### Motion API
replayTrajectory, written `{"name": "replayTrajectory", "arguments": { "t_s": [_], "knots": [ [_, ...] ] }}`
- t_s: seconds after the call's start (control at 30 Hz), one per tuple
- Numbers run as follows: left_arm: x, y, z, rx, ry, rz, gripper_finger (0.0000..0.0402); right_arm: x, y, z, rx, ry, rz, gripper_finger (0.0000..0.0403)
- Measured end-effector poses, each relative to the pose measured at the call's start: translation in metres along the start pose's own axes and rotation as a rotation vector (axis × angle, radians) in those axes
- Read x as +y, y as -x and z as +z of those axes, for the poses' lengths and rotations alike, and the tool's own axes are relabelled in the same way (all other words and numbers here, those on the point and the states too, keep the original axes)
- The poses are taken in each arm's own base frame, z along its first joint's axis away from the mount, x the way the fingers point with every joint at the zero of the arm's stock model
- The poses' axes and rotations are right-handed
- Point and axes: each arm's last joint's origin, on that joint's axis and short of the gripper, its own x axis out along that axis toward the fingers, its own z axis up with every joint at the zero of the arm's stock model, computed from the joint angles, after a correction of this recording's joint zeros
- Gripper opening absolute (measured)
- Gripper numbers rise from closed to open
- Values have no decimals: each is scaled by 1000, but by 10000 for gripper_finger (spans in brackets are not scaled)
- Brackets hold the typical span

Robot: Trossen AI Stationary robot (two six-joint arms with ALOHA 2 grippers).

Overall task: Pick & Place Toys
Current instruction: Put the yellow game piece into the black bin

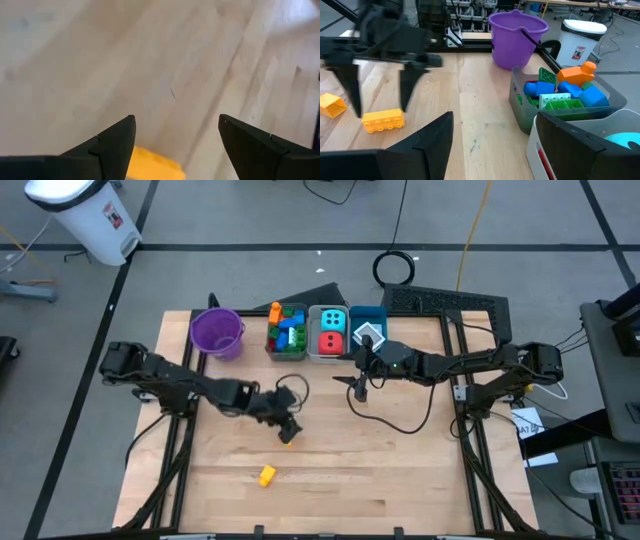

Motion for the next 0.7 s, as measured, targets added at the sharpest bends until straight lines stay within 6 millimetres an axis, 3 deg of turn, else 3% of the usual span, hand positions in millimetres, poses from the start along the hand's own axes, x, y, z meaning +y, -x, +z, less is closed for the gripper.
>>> {"name": "replayTrajectory", "arguments": {
  "t_s": [0.23, 0.4, 0.7],
  "knots": [
    [-15, 3, -29, -18, 141, 95, 279, 0, 0, 0, 0, 0, 0, 256],
    [-25, 0, -48, -12, 110, 116, 267, 0, 0, 0, 0, 0, -1, 256],
    [-21, -28, -66, 15, 136, 211, 261, 0, 0, 0, 0, -3, -2, 256]
  ]
}}
